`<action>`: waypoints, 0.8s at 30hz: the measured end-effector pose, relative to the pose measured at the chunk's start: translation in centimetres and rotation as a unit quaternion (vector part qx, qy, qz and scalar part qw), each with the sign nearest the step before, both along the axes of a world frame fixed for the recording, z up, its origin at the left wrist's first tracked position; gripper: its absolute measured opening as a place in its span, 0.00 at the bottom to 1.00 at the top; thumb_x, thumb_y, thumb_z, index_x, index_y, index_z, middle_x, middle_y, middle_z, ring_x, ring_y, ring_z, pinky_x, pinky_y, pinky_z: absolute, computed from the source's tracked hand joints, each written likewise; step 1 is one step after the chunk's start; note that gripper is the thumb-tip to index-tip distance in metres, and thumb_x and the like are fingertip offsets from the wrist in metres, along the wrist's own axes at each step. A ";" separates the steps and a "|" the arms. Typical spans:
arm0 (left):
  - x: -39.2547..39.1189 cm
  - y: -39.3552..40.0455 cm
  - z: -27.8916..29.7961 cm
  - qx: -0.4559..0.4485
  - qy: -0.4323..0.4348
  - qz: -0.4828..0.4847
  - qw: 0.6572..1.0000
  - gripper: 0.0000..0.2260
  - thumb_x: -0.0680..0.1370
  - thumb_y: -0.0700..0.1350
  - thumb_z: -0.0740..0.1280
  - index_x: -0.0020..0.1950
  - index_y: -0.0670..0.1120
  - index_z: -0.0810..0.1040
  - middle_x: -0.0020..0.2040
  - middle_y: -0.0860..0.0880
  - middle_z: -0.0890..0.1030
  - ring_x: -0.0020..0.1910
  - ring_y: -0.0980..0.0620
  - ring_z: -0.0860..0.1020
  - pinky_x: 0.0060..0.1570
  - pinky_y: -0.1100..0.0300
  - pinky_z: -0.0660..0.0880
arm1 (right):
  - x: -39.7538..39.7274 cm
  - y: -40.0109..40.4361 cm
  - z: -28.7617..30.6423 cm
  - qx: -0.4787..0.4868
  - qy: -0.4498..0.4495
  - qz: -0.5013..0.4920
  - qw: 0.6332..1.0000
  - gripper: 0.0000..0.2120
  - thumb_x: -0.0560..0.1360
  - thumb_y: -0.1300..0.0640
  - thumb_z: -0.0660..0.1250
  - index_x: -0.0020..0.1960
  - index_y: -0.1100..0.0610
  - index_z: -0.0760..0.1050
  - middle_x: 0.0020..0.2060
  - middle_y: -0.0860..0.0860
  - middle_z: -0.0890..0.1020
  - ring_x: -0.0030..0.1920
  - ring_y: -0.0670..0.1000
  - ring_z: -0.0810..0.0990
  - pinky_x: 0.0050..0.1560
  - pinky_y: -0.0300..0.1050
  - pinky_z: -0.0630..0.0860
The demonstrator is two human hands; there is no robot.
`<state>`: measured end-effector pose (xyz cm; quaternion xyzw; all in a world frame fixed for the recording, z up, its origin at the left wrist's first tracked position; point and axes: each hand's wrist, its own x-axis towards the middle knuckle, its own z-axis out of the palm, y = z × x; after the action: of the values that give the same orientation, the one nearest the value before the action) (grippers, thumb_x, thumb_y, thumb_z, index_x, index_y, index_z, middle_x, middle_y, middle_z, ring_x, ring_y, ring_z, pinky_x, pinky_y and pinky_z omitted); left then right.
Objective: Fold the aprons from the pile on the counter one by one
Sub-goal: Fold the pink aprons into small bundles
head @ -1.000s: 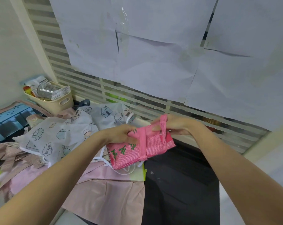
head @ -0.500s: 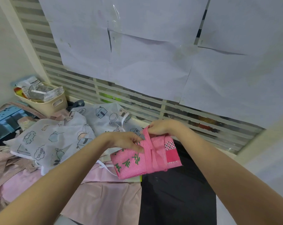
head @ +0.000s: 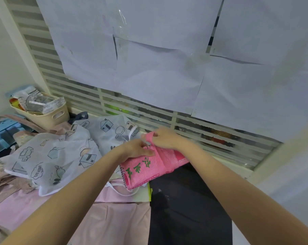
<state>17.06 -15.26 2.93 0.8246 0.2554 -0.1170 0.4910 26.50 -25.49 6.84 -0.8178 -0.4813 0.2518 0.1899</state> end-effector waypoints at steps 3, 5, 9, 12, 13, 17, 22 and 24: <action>0.5 -1.3 -0.1 0.030 -0.003 -0.019 0.999 0.19 0.74 0.47 0.70 0.63 0.44 0.73 0.55 0.48 0.76 0.58 0.46 0.75 0.57 0.59 0.70 | -1.0 0.9 -0.1 0.005 -0.007 -0.005 1.000 0.24 0.80 0.49 0.57 0.27 0.56 0.63 0.23 0.48 0.65 0.26 0.46 0.64 0.28 0.38 0.61; 0.7 -1.7 0.0 0.058 0.015 -0.080 0.995 0.11 0.75 0.47 0.70 0.54 0.44 0.77 0.50 0.48 0.78 0.54 0.47 0.76 0.53 0.62 0.70 | -0.8 1.0 -0.1 0.041 0.010 -0.020 0.999 0.25 0.80 0.48 0.57 0.30 0.60 0.72 0.23 0.51 0.70 0.26 0.47 0.66 0.31 0.40 0.67; 0.4 -1.6 1.1 0.031 0.006 -0.140 0.990 0.09 0.75 0.44 0.69 0.51 0.39 0.81 0.38 0.52 0.79 0.37 0.56 0.78 0.43 0.69 0.75 | 2.0 -0.4 0.5 0.018 0.118 -0.118 0.986 0.17 0.78 0.50 0.64 0.49 0.63 0.83 0.31 0.52 0.79 0.30 0.47 0.71 0.34 0.40 0.73; 0.5 -0.9 1.6 0.057 0.005 -0.161 0.985 0.04 0.74 0.45 0.71 0.45 0.45 0.82 0.37 0.50 0.80 0.38 0.52 0.78 0.50 0.58 0.76 | 3.0 -1.6 1.0 -0.090 0.197 -0.103 0.971 0.11 0.76 0.58 0.65 0.55 0.63 0.79 0.35 0.53 0.77 0.30 0.47 0.72 0.33 0.38 0.68; 0.6 -0.7 1.5 0.075 0.019 -0.176 0.981 0.06 0.73 0.46 0.71 0.46 0.45 0.82 0.38 0.49 0.79 0.40 0.51 0.77 0.54 0.55 0.75 | 2.9 -1.7 1.1 -0.103 0.210 -0.083 0.969 0.12 0.77 0.62 0.63 0.59 0.61 0.77 0.41 0.55 0.80 0.36 0.49 0.77 0.39 0.40 0.73; 1.3 -1.0 2.1 0.097 0.055 -0.171 0.979 0.14 0.74 0.49 0.71 0.53 0.41 0.80 0.48 0.49 0.79 0.53 0.46 0.76 0.63 0.52 0.70 | 1.8 -1.7 2.2 -0.068 0.363 -0.037 0.929 0.25 0.76 0.68 0.61 0.66 0.46 0.66 0.65 0.56 0.71 0.58 0.55 0.75 0.61 0.49 0.73; 1.4 -0.4 4.5 -0.077 0.002 -0.076 0.994 0.07 0.75 0.40 0.68 0.52 0.48 0.78 0.46 0.46 0.81 0.46 0.46 0.81 0.48 0.55 0.78 | 1.5 -1.3 2.5 -0.044 -0.084 0.027 0.995 0.20 0.79 0.43 0.58 0.57 0.60 0.72 0.48 0.52 0.77 0.50 0.53 0.75 0.52 0.46 0.72; 1.5 0.2 6.6 -0.114 -0.002 -0.106 0.988 0.10 0.76 0.40 0.67 0.57 0.47 0.75 0.47 0.46 0.82 0.43 0.49 0.82 0.45 0.57 0.79 | 1.7 -1.8 3.0 0.066 -0.150 -0.029 0.986 0.15 0.80 0.47 0.58 0.50 0.58 0.72 0.40 0.51 0.76 0.43 0.53 0.75 0.48 0.50 0.75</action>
<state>18.58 -15.10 9.51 0.7862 0.1500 -0.1948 0.5670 28.22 -27.27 9.88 -0.8456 -0.4961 0.0878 0.1765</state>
